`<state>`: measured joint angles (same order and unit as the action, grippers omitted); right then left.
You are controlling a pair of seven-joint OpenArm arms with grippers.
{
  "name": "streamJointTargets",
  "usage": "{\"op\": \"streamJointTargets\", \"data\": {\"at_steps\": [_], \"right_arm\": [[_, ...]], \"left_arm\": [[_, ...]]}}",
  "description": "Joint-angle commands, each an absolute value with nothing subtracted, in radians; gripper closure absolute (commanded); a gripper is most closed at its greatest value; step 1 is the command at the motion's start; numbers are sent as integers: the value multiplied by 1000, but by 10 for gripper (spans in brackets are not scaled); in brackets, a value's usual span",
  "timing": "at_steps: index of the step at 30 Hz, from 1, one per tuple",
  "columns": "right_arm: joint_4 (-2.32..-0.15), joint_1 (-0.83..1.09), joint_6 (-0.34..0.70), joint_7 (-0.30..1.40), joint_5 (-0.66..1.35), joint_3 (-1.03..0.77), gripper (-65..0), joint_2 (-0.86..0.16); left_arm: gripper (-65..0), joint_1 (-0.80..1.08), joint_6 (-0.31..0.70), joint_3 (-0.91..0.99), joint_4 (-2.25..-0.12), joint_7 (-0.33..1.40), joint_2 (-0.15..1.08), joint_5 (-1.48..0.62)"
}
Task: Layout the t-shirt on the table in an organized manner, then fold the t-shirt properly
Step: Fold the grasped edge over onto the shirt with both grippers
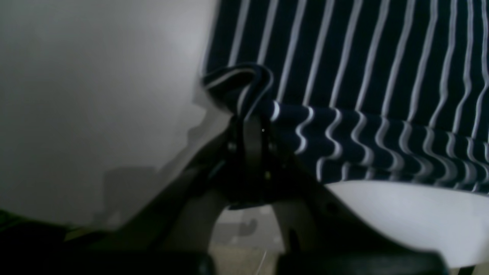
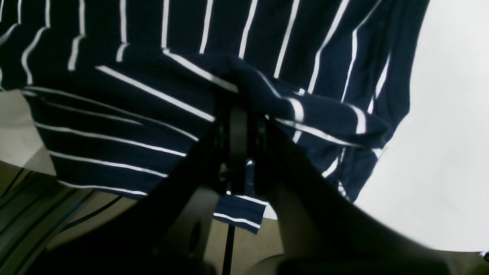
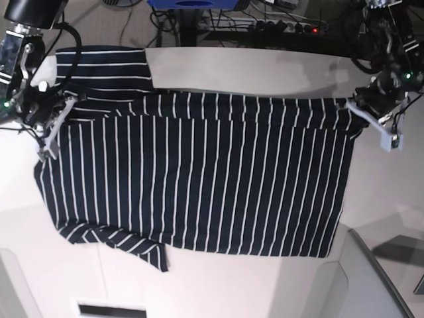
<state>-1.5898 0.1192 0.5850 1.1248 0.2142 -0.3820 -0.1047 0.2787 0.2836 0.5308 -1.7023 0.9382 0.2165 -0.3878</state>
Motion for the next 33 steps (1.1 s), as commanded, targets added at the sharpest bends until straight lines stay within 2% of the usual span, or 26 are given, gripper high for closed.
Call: {"op": "streamJointTargets", "data": {"at_steps": [1, 7, 13, 33], "right_arm": [[-1598, 91, 585, 1113, 216, -384, 0, -119], [-1518, 21, 585, 1112, 214, -384, 0, -145], [-1435, -38, 584, 1078, 214, -377, 0, -162], [-1356, -147, 584, 1076, 214, -323, 0, -165]], "left_arm": [[0, 262, 274, 527, -1702, 923, 226, -366], [0, 153, 274, 475, -1636, 920, 208, -251], [0, 90, 274, 435, -1596, 921, 208, -226], [0, 65, 274, 479, -1554, 915, 214, -225]]}}
